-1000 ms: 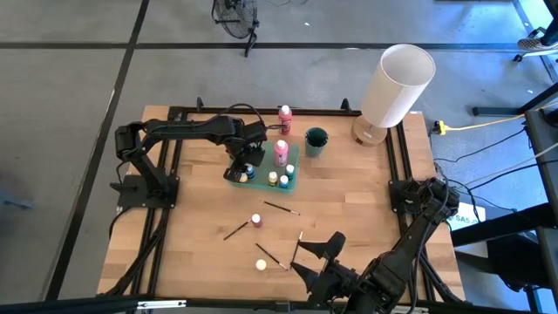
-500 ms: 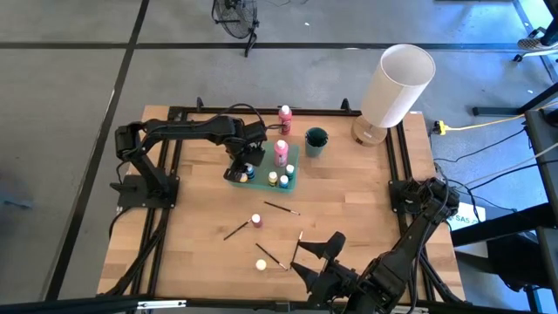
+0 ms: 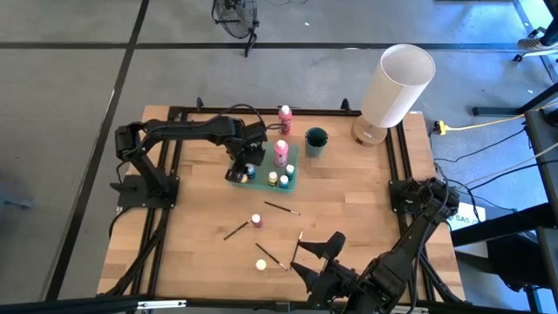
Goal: Pick & Place Paint Supplies
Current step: Put the small blue paint bottle into the green bin, then put the black paint brush into the dark green cup
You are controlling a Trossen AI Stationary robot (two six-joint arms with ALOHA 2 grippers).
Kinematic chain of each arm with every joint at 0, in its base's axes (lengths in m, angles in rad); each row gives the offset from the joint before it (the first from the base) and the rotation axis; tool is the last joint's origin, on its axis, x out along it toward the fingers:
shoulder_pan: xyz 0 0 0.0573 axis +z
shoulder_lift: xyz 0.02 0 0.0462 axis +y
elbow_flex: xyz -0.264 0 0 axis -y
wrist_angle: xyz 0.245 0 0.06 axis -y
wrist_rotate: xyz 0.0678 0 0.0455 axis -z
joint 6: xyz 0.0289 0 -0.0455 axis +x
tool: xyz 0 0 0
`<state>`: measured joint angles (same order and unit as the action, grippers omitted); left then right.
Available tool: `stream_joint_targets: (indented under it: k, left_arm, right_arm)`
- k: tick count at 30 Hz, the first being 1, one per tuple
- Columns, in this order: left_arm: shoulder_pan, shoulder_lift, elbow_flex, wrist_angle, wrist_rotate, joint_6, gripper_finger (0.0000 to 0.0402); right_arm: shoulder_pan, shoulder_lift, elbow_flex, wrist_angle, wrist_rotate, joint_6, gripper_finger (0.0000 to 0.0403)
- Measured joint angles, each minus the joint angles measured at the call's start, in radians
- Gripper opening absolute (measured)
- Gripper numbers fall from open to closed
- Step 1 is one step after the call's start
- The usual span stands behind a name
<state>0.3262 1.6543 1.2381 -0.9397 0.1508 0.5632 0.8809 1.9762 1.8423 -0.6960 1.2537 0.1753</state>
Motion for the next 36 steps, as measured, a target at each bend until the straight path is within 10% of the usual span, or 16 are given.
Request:
stream_joint_targets:
  k: [36]
  left_arm:
    - [-0.103, 0.000, 0.225, -0.212, -0.085, -0.118, 0.0203]
  right_arm:
    - [-0.004, 0.000, 0.000, -0.003, 0.001, 0.011, 0.0289]
